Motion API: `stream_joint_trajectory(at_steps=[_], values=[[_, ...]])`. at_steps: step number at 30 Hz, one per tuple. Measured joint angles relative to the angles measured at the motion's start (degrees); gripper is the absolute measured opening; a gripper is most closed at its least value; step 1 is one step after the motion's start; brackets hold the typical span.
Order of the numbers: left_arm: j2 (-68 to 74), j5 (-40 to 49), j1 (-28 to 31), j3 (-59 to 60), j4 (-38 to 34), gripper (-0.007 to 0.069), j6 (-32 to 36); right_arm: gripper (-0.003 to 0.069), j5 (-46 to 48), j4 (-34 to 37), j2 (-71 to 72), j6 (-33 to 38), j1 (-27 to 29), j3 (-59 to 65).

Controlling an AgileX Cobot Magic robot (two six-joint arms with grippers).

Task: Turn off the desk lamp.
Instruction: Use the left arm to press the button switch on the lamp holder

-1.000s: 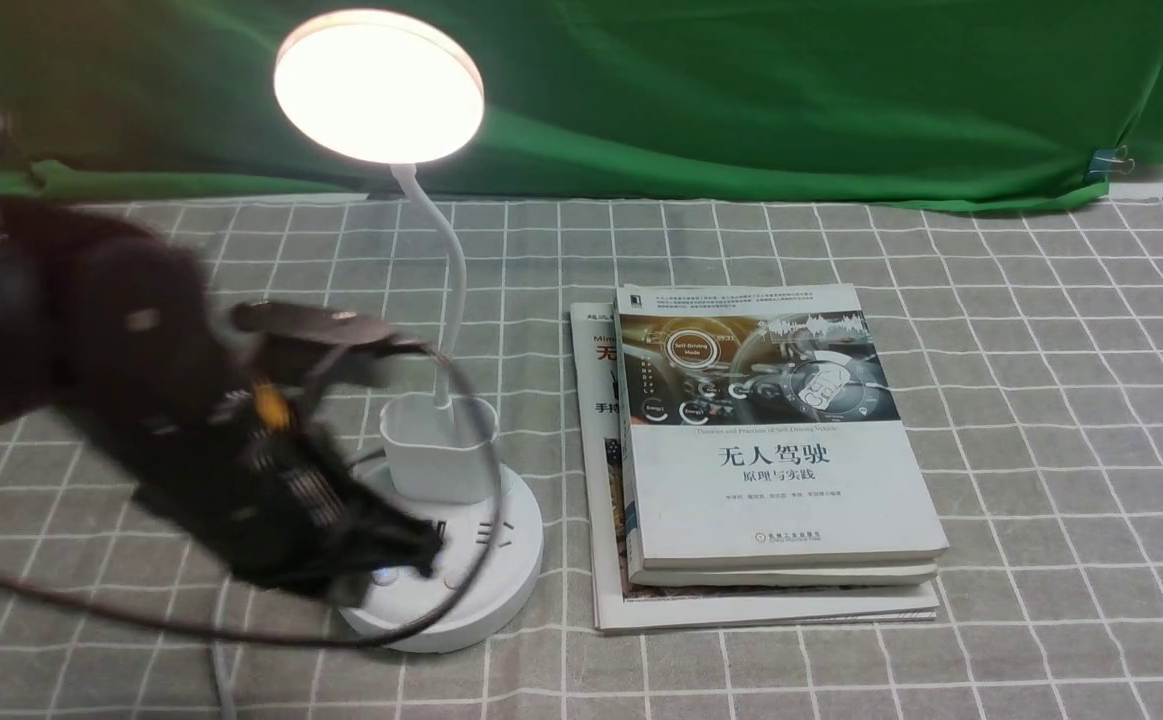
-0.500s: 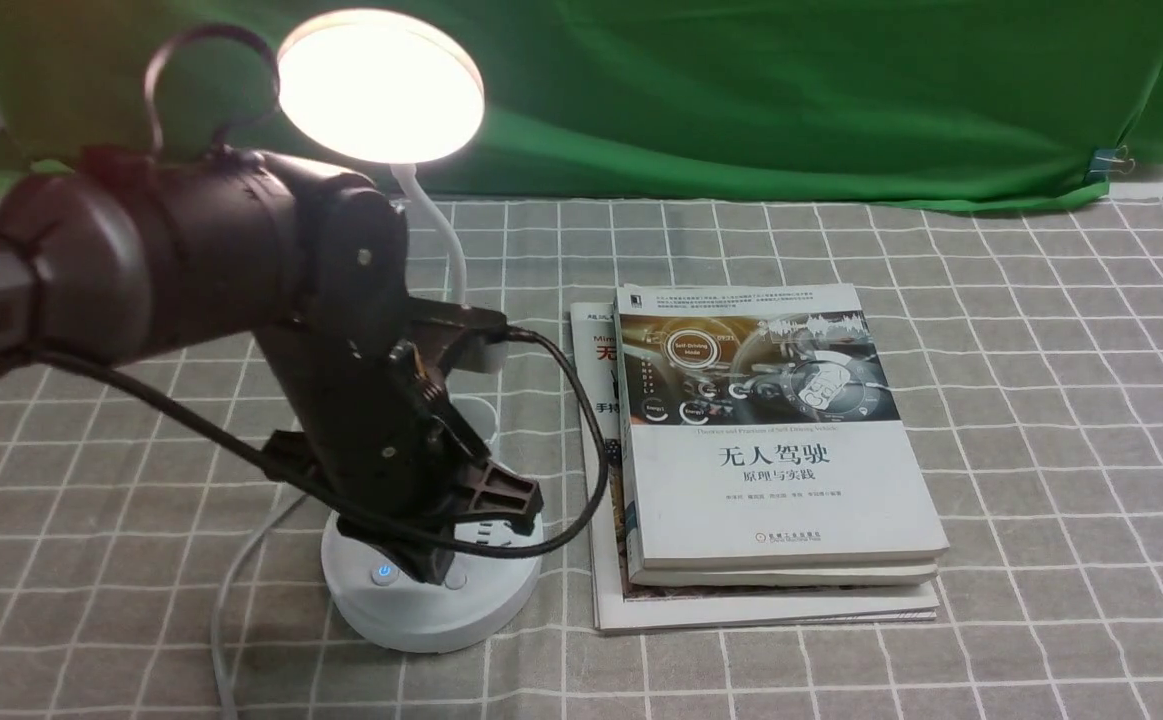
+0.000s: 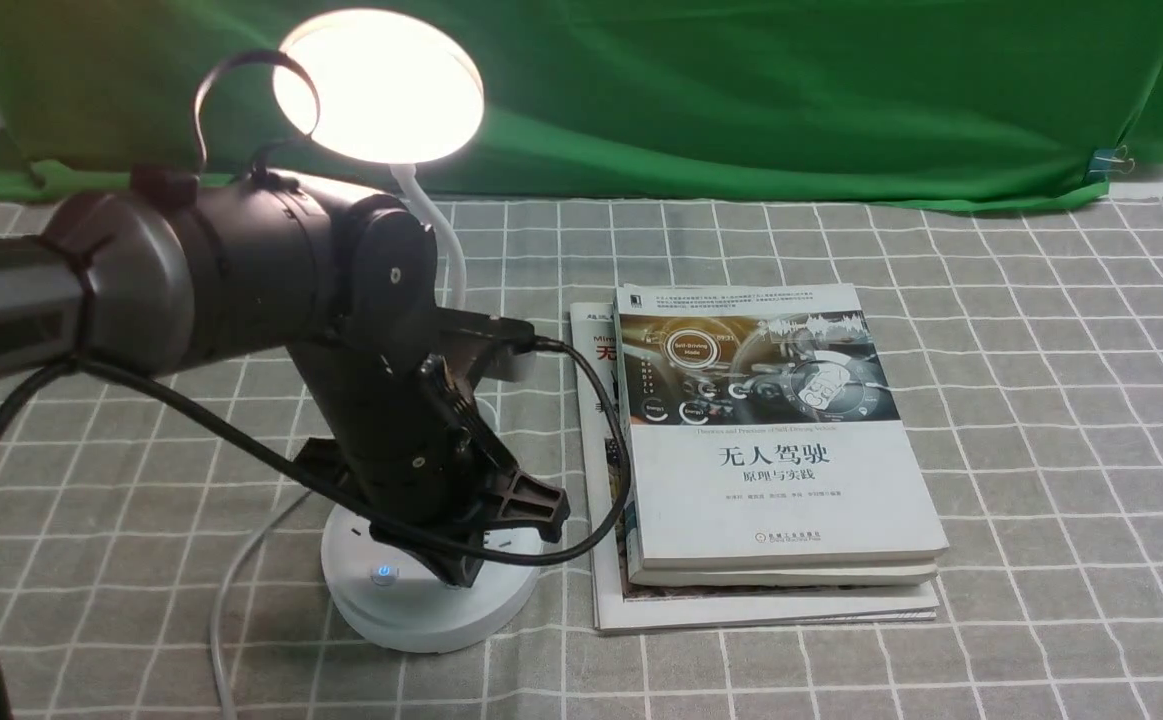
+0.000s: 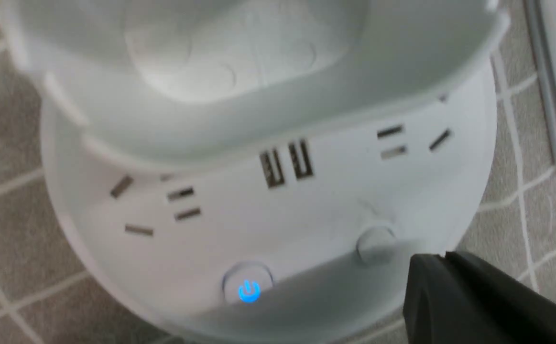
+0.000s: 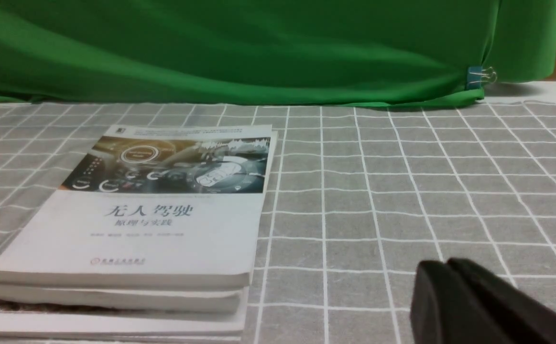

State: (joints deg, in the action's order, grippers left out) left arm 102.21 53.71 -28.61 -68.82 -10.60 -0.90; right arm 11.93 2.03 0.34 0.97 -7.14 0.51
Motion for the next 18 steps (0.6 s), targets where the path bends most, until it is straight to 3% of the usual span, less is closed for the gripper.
stream_joint_trajectory(at_steps=[11, 18], values=[[3.2, 0.0, -0.1, -0.9, 1.0, 0.0001, 0.9, 0.0035, 0.0, 0.0, 0.0, 0.0, 0.0, 0.0], [-7.8, 0.3, -1.4, 2.8, 1.6, 0.0001, 0.9, 0.0035, 0.0, 0.0, 0.0, 0.0, 0.0, 0.0]])
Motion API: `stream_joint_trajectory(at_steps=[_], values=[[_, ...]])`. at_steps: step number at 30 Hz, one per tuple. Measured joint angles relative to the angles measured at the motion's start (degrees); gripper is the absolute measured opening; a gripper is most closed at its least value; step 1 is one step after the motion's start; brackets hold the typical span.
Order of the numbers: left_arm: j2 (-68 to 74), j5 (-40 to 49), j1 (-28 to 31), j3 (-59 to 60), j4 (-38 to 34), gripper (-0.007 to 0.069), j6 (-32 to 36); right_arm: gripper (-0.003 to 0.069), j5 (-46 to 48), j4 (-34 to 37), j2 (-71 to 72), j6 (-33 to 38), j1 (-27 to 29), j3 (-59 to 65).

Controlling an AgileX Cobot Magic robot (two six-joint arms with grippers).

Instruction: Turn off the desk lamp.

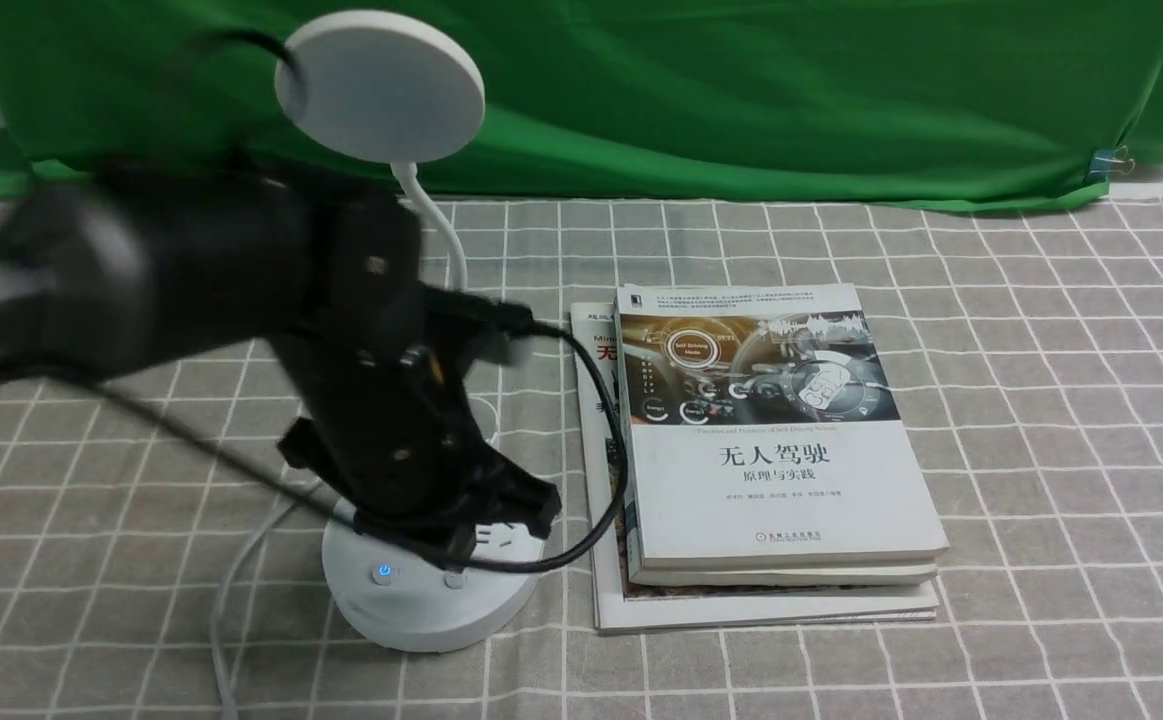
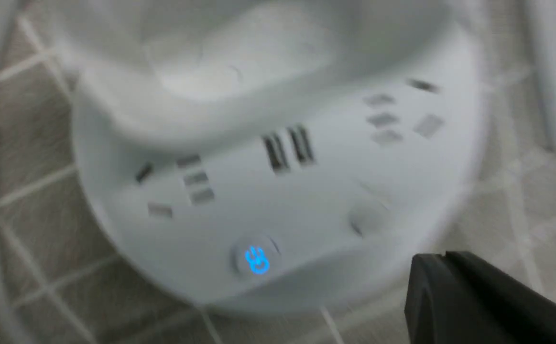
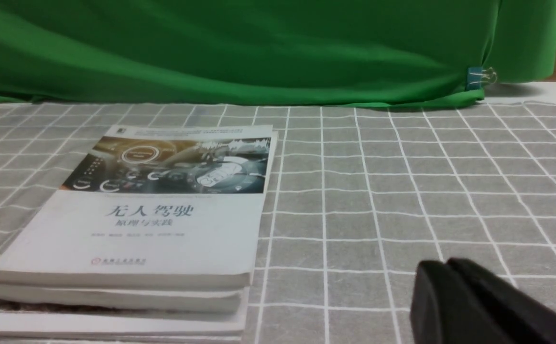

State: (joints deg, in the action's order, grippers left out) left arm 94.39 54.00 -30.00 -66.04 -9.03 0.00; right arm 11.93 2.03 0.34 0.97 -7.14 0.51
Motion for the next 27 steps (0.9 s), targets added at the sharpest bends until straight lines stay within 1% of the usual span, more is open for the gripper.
stream_joint_trajectory(at_steps=[3, 5, 6, 7, 12, 13, 15, 17, 22, 27], values=[[-9.2, -3.6, -0.5, 6.8, -2.0, 0.0001, 0.0, 0.0035, 0.0, 0.0, 0.0, 0.0, 0.0, 0.0], [-17.6, -8.7, -0.5, 13.1, -2.4, 0.0001, 0.0, 0.0035, 0.0, 0.0, 0.0, 0.0, 0.0, 0.0], [-18.3, -8.6, -0.5, 13.7, -2.4, 0.0001, 0.0, 0.0035, 0.0, 0.0, 0.0, 0.0, 0.0, 0.0], [-24.0, -13.8, -0.5, 18.6, -2.3, 0.0001, 0.0, 0.0035, 0.0, 0.0, 0.0, 0.0, 0.0, 0.0], [-37.1, -31.2, -0.5, 31.4, -2.3, 0.0001, 0.0, 0.0035, 0.0, 0.0, 0.0, 0.0, 0.0, 0.0], [-40.0, -34.5, -0.5, 34.0, -2.3, 0.0001, 0.0, 0.0035, 0.0, 0.0, 0.0, 0.0, 0.0, 0.0], [-43.7, -38.0, -0.5, 37.3, -1.3, 0.0001, 0.0, 0.0035, 0.0, 0.0, 0.0, 0.0, 0.0, 0.0], [-47.0, -40.5, -0.5, 40.1, 0.9, 0.0001, 0.3, 0.0035, 0.0, 0.0, 0.0, 0.0, 0.0, 0.0], [-51.8, -41.5, -0.5, 42.9, 8.2, 0.0001, 0.4, 0.0035, 0.0, 0.0, 0.0, 0.0, 0.0, 0.0], [-52.4, -41.7, -0.5, 43.2, 11.0, 0.0001, 0.5, 0.0035, 0.0, 0.0, 0.0, 0.0, 0.0, 0.0]])
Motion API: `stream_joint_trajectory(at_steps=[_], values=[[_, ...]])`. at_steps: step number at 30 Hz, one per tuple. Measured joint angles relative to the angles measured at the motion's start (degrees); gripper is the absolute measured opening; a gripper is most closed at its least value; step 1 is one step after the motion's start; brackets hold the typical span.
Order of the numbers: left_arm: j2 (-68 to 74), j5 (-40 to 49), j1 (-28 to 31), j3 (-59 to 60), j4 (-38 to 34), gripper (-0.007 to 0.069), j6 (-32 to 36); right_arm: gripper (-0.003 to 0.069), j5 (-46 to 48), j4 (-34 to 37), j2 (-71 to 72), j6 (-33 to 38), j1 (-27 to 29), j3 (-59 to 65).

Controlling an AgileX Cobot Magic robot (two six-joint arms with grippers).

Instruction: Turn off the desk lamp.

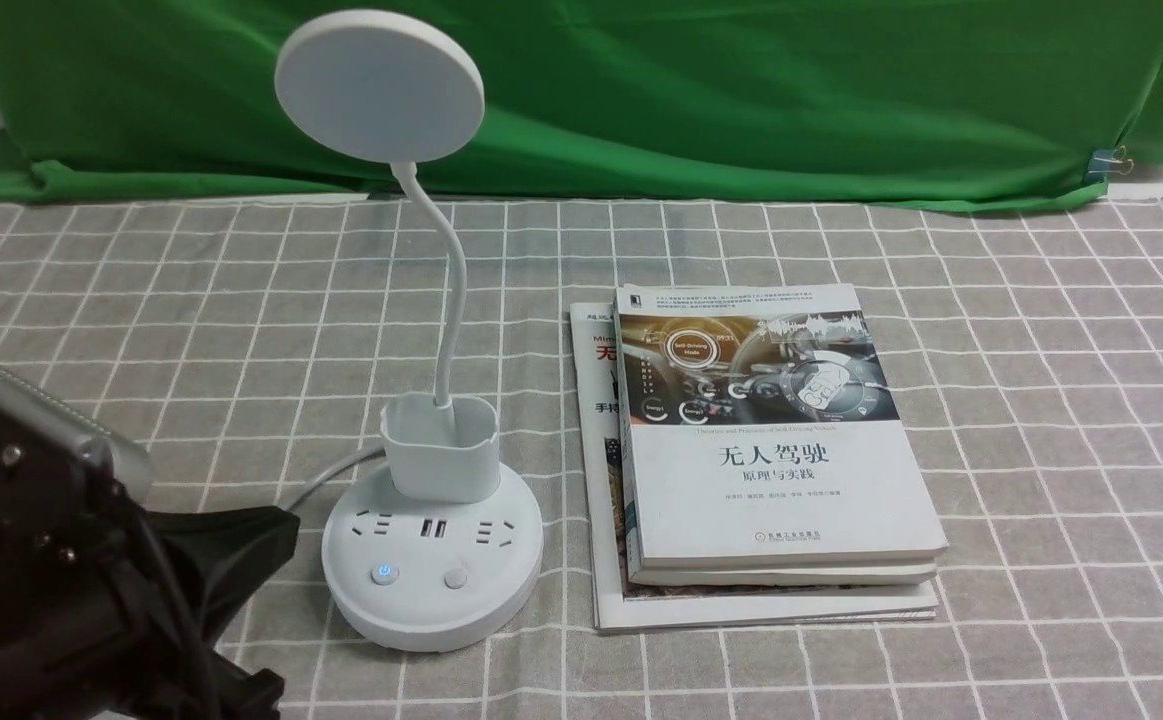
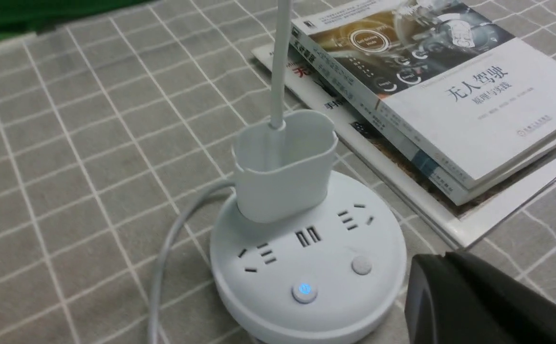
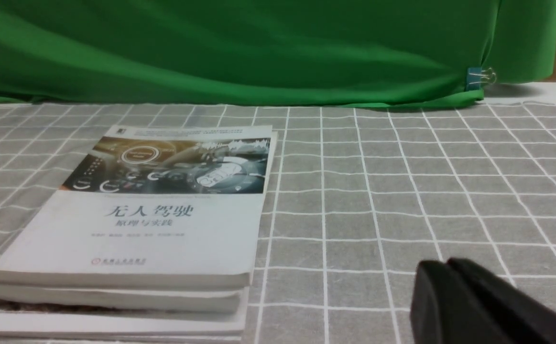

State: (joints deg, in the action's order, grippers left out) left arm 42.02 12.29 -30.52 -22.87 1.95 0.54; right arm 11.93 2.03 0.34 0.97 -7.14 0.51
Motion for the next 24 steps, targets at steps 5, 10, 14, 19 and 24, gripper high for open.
stream_joint_trajectory(at_steps=[5, 10, 14, 19, 24], values=[[-1.1, -1.3, 0.1, 0.8, 1.4, 0.0001, 0.1, 0.0035, 0.0, 0.0, 0.0, 0.0, 0.0, 0.0], [-11.7, -1.9, 6.7, 3.8, -0.2, 0.0001, 3.4, 0.0035, 0.0, 0.0, 0.0, 0.0, 0.0, 0.0], [-23.0, -3.4, 16.9, 8.6, -5.7, 0.0001, 12.1, 0.0035, 0.0, 0.0, 0.0, 0.0, 0.0, 0.0], [-33.8, -3.9, 29.0, 15.3, -9.4, 0.0001, 15.6, 0.0035, 0.0, 0.0, 0.0, 0.0, 0.0, 0.0], [-40.4, -3.6, 35.3, 20.6, -11.3, 0.0001, 14.5, 0.0035, 0.0, 0.0, 0.0, 0.0, 0.0, 0.0]])
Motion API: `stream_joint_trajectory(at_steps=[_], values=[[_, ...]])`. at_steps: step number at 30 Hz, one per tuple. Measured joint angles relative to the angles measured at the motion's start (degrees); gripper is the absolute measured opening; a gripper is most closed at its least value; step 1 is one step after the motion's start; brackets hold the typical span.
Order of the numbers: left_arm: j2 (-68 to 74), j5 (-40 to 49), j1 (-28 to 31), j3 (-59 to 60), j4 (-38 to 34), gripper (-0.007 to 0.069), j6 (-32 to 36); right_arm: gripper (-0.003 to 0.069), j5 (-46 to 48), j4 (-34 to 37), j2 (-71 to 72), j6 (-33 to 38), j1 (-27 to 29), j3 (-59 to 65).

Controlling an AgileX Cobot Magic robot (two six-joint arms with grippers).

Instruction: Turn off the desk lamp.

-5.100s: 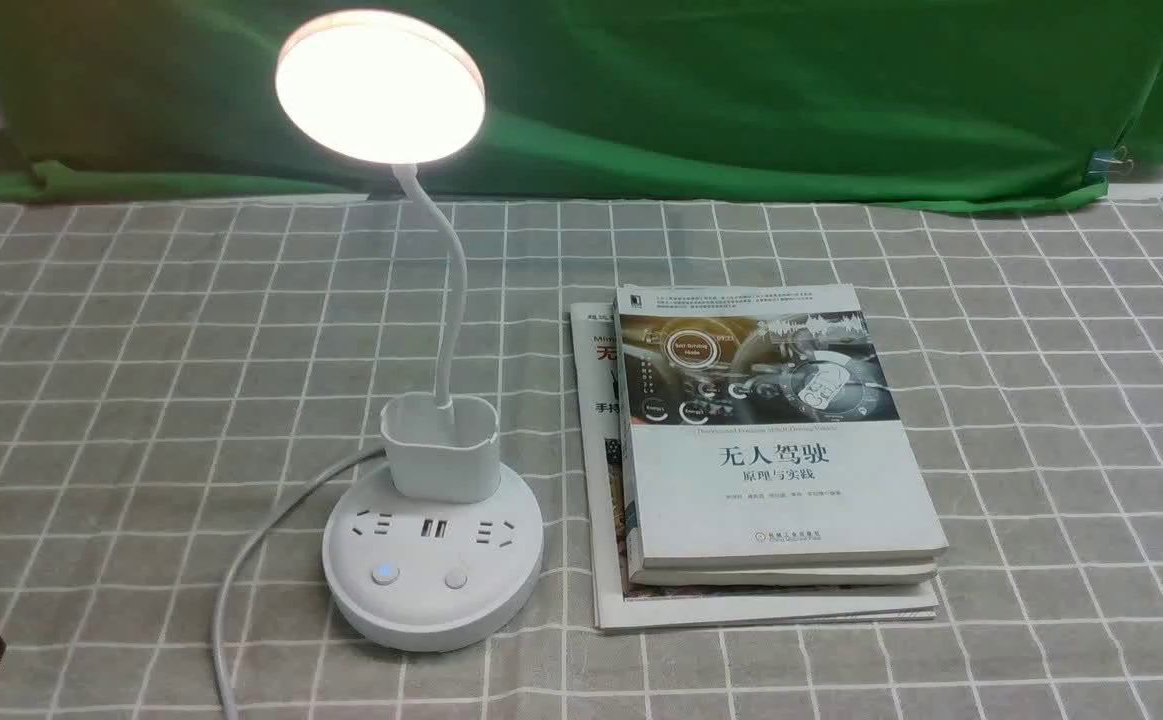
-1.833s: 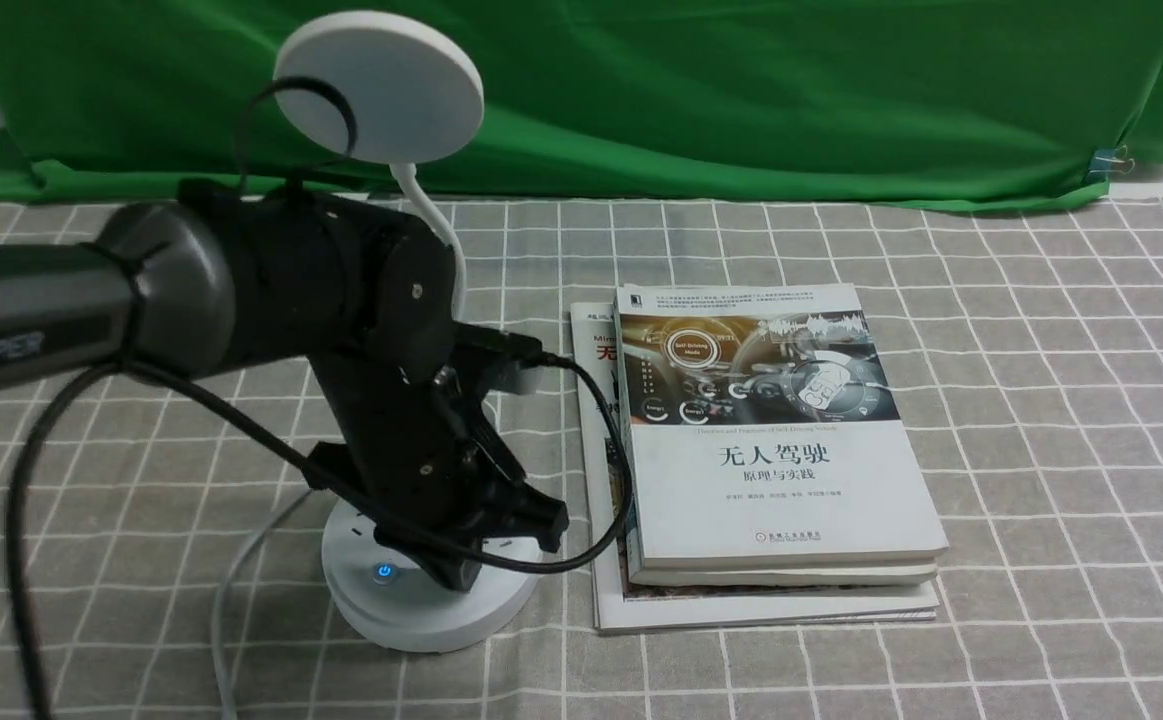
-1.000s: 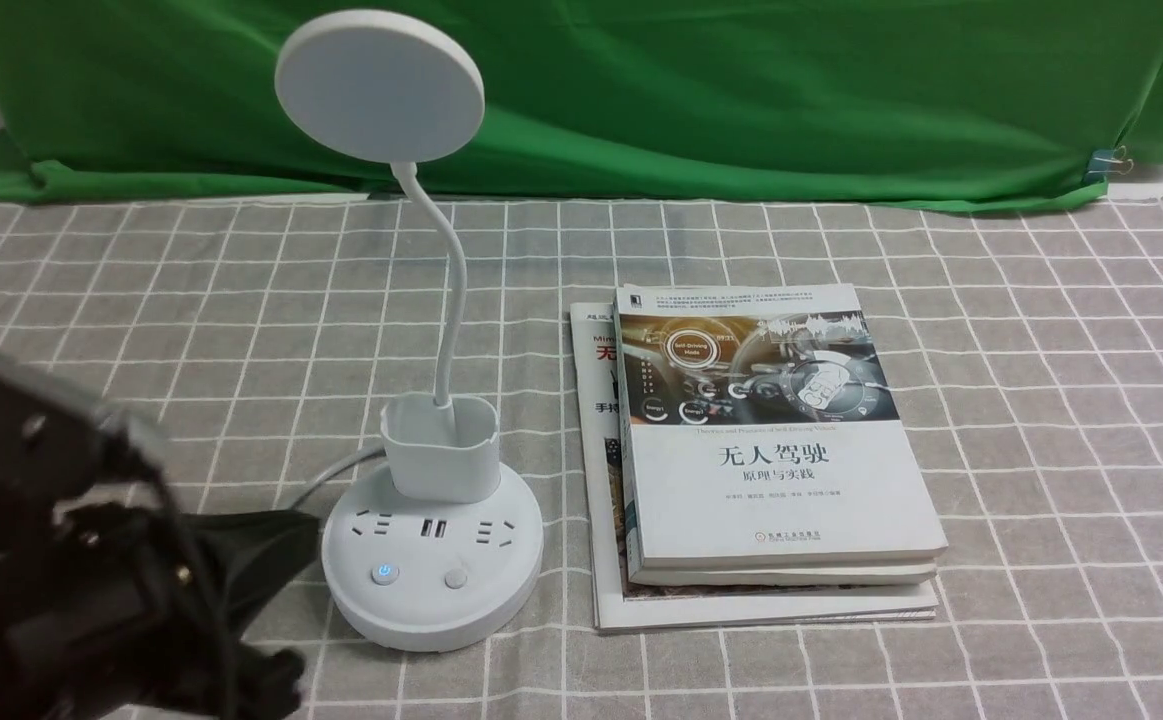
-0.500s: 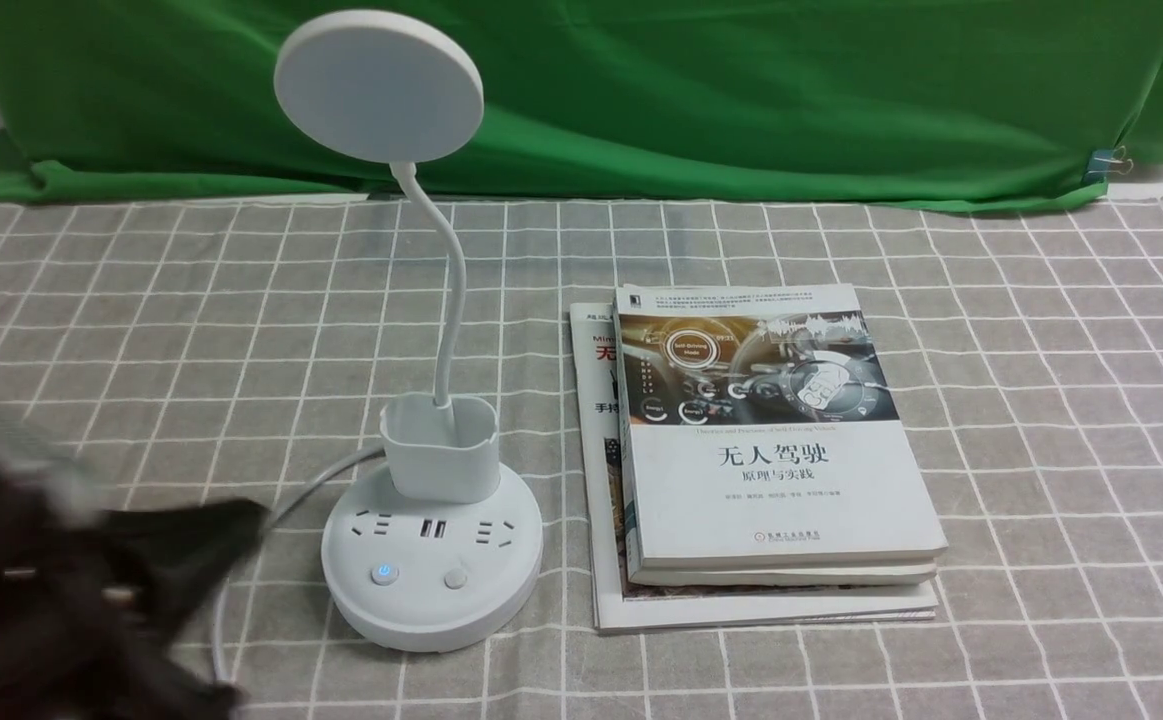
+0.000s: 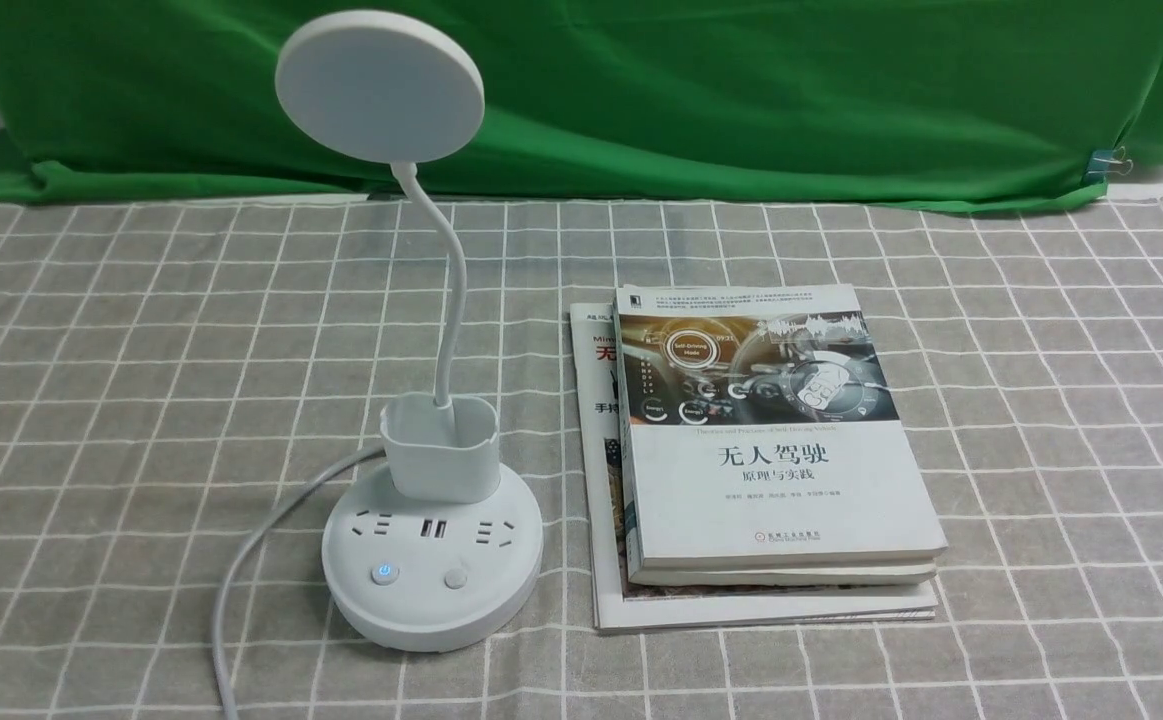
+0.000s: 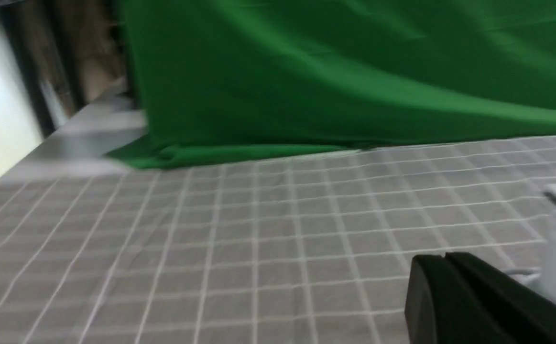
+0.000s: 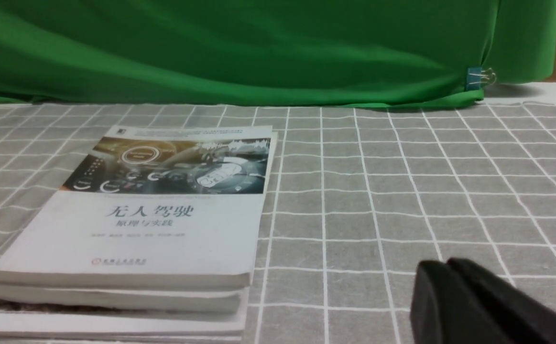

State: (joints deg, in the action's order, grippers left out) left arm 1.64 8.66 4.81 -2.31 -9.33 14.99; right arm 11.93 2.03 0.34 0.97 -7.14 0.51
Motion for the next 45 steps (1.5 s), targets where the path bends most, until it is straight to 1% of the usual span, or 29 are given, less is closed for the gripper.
stream_joint_trajectory(at_steps=[3, 5, 10, 45], values=[[-1.4, 0.8, 0.0, 2.5, -0.2, 0.0001, -2.4, 0.0035, 0.0, 0.0, 0.0, 0.0, 0.0, 0.0], [-1.5, 1.6, -0.9, 2.6, -0.2, 0.0001, -4.6, 0.0035, 0.0, 0.0, 0.0, 0.0, 0.0, 0.0], [-1.7, 3.6, -3.2, 2.6, -0.2, 0.0001, -7.0, 0.0035, 0.0, 0.0, 0.0, 0.0, 0.0, 0.0], [-1.7, 4.6, -3.3, 2.6, -0.3, 0.0001, -7.3, 0.0035, 0.0, 0.0, 0.0, 0.0, 0.0, 0.0]])
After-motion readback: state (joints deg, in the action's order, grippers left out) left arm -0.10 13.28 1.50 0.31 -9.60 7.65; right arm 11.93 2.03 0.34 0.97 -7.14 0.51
